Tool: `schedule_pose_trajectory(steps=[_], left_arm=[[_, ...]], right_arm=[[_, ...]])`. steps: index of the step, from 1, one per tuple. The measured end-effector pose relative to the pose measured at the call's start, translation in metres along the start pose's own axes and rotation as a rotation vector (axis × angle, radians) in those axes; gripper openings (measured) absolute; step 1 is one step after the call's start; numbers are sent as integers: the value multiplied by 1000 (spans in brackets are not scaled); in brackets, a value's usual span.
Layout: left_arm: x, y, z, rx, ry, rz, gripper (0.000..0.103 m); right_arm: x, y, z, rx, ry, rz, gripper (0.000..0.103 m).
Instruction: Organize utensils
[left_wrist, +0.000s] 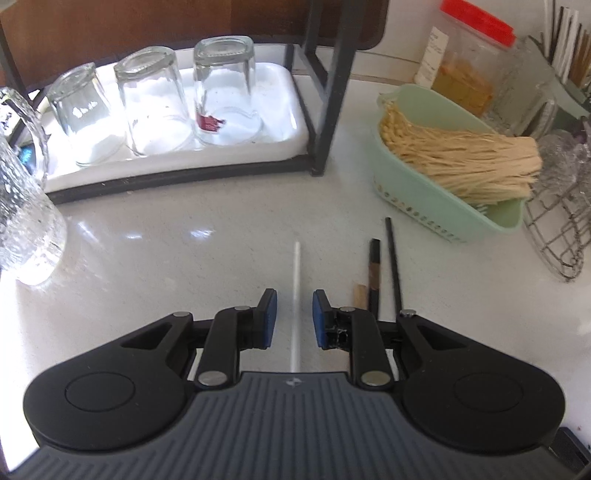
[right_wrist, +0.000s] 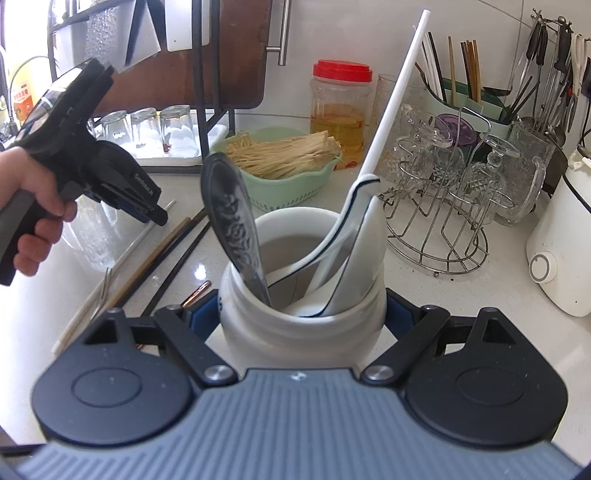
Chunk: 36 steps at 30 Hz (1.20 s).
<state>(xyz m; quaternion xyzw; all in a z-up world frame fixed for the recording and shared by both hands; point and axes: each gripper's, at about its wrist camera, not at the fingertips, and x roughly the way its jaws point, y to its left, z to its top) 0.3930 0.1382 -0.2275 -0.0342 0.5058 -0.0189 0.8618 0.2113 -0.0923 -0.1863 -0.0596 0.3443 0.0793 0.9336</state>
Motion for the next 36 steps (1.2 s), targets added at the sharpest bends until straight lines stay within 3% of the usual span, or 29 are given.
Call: schedule_pose_trajectory(steps=[4, 9, 18, 36], left_arm=[[4, -4, 5, 19, 9, 33, 22], [6, -6, 9, 30, 25, 40, 5], [0, -2, 4, -23, 60, -4, 4], [-102, -8, -31, -56, -74, -121, 3]], right_arm=[[0, 0, 0, 1, 2, 0, 91], [0, 0, 1, 0, 5, 2, 91], [1, -1, 0, -10, 2, 9, 91], [-1, -1, -1, -16, -13, 19, 91]])
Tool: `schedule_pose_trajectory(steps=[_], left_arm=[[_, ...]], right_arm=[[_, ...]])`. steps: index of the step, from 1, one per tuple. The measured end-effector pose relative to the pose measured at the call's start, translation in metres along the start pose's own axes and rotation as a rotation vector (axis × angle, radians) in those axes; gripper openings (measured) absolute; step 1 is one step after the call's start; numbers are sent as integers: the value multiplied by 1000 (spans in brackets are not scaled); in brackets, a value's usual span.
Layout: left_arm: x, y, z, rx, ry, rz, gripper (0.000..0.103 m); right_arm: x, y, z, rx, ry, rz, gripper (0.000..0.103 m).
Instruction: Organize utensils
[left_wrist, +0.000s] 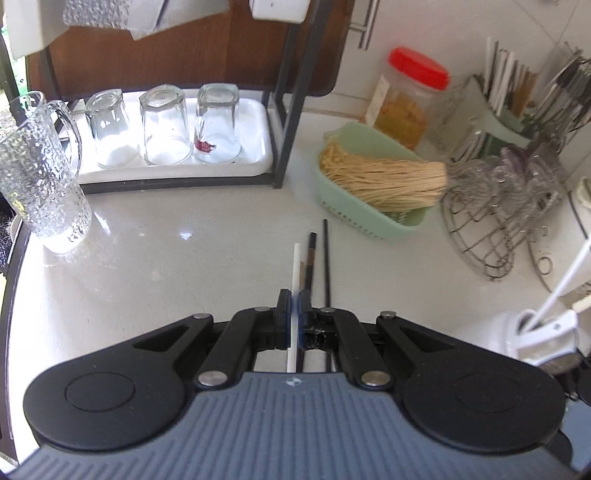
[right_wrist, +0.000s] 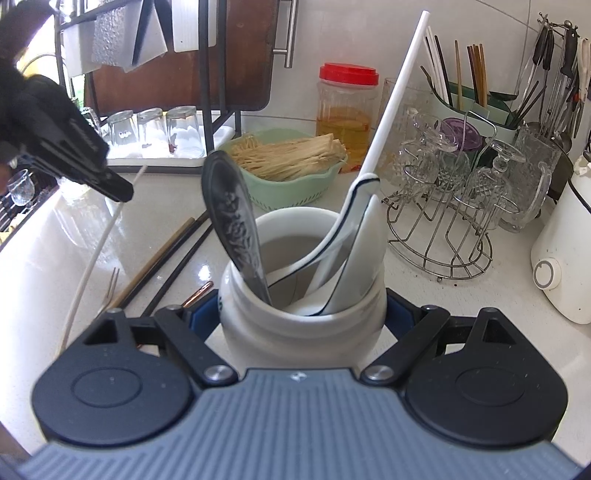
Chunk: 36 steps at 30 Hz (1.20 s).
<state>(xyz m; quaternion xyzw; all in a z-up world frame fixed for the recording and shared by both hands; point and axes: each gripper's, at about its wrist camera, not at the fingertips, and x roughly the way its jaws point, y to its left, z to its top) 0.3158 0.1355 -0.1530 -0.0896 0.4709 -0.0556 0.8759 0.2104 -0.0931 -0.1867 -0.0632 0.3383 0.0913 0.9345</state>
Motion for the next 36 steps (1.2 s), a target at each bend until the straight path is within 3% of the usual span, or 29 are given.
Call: schedule_pose_trajectory(steps=[8, 17, 36], left_arm=[[-39, -14, -12, 10, -48, -98, 3], [-83, -29, -5, 35, -124, -201, 3], [-113, -57, -11, 117, -163, -291, 2]], right_arm=[[-1, -1, -2, -11, -21, 11, 91], [-2, 0, -4, -8, -38, 8, 91], [-3, 0, -6, 0, -47, 2, 91]])
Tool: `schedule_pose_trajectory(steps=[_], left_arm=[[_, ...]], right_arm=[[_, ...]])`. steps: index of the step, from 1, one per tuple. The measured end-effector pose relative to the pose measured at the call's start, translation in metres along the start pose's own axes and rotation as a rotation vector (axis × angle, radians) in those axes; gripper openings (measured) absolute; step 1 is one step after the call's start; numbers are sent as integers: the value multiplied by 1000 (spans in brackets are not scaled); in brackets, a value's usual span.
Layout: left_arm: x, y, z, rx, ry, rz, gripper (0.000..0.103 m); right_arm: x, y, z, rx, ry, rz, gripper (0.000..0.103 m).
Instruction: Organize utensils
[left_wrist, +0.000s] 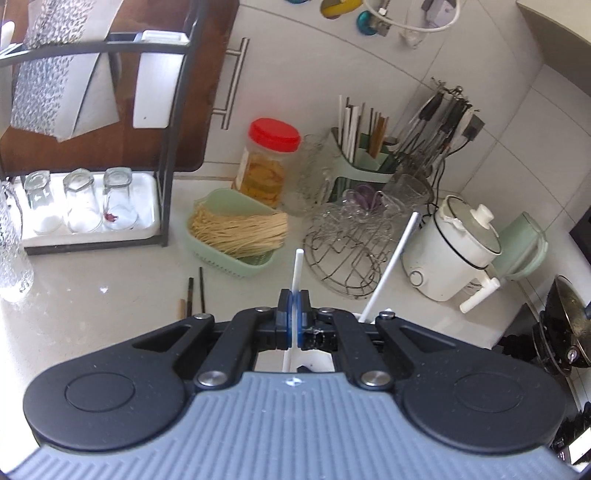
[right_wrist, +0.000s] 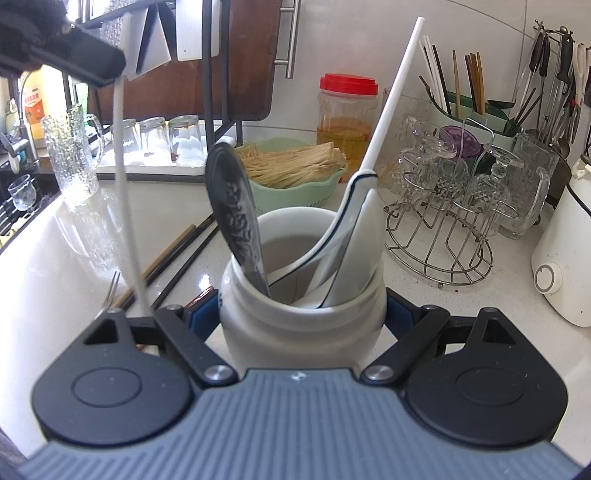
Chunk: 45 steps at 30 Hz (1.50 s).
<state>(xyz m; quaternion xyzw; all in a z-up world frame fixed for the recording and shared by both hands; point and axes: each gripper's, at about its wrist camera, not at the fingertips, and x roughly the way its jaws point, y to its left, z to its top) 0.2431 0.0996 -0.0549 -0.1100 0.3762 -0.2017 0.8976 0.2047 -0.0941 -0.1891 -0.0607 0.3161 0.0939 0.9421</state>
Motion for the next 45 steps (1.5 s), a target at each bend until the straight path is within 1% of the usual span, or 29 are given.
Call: schedule_pose_trajectory(steps=[9, 11, 15, 19, 23, 25, 30, 33, 36, 39, 41, 43, 45], left_arm=[[-9, -6, 9, 17, -25, -21, 0], [-11, -8, 11, 23, -32, -22, 0], [-6, -5, 11, 28, -19, -5, 0], [2, 11, 6, 12, 4, 33, 0], [15, 36, -3, 10, 49, 52, 0], [21, 49, -8, 16, 64, 85, 0], [42, 75, -18, 98, 131, 122, 0], [55, 85, -19, 147, 165, 122, 1], [71, 91, -18, 207, 188, 102, 6], [90, 94, -14, 271, 212, 98, 15], [102, 93, -11, 329, 218, 93, 27], [116, 94, -9, 376, 236, 99, 31], [128, 96, -6, 428, 246, 94, 32]], right_arm=[[0, 0, -1, 0, -2, -1, 91], [0, 0, -1, 0, -3, -1, 91], [0, 0, -1, 0, -3, 0, 91], [0, 0, -1, 0, -3, -1, 91], [0, 0, -1, 1, -3, -1, 91], [0, 0, -1, 0, -3, -1, 91], [0, 0, -1, 0, -4, -2, 91], [0, 0, 0, 1, -2, -4, 91], [0, 1, 0, 3, 0, -8, 91], [1, 2, 0, 6, 4, -14, 91], [1, 2, 1, 8, 8, -17, 91], [2, 3, 1, 11, 13, -21, 91], [2, 3, 2, 14, 18, -26, 91]])
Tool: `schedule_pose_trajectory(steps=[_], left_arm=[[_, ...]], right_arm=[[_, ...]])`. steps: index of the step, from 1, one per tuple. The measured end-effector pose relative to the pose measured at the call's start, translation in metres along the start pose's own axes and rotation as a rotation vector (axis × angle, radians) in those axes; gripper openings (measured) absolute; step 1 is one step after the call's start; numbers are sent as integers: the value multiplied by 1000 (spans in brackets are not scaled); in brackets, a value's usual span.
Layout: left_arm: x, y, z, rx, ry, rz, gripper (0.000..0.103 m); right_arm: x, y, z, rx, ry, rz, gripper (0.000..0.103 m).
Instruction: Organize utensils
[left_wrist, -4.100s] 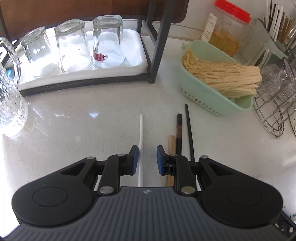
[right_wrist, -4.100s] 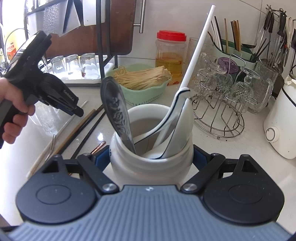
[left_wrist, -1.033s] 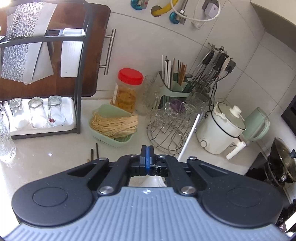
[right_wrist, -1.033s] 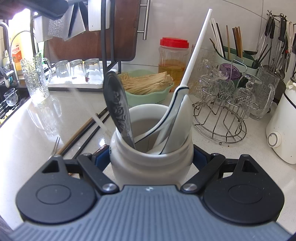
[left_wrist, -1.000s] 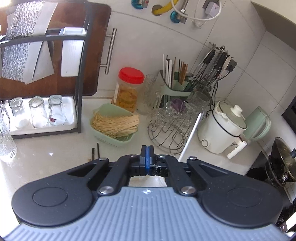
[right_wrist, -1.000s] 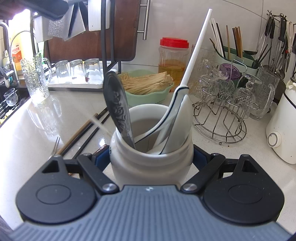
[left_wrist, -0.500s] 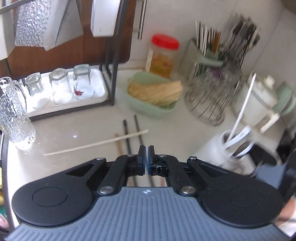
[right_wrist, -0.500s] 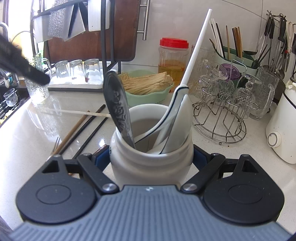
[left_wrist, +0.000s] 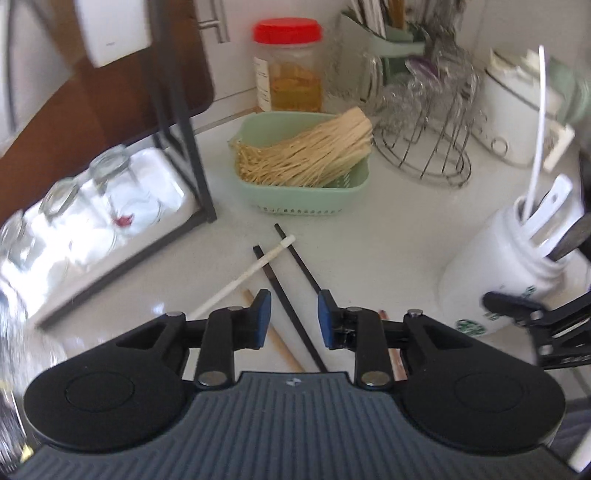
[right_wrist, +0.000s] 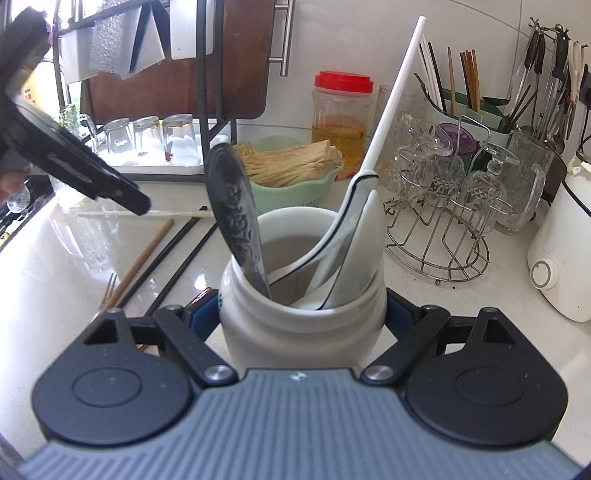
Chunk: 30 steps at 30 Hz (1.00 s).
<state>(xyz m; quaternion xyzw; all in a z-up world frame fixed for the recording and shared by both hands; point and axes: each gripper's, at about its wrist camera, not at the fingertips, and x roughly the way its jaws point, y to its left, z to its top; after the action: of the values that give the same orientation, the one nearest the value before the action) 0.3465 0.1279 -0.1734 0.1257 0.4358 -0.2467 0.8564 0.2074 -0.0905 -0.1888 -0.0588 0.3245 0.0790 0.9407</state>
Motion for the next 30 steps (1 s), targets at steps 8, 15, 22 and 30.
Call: schedule_pose_trajectory(steps=[8, 15, 22, 30], left_arm=[[44, 14, 24, 134, 24, -8, 33], [72, 18, 37, 243, 37, -64, 33], [93, 12, 41, 307, 71, -116, 32], [102, 13, 47, 307, 88, -133, 20]], right_arm=[[2, 3, 3, 22, 23, -27, 91], [4, 5, 6, 40, 41, -54, 91], [7, 8, 7, 41, 52, -72, 92], [9, 10, 8, 39, 56, -86, 92]])
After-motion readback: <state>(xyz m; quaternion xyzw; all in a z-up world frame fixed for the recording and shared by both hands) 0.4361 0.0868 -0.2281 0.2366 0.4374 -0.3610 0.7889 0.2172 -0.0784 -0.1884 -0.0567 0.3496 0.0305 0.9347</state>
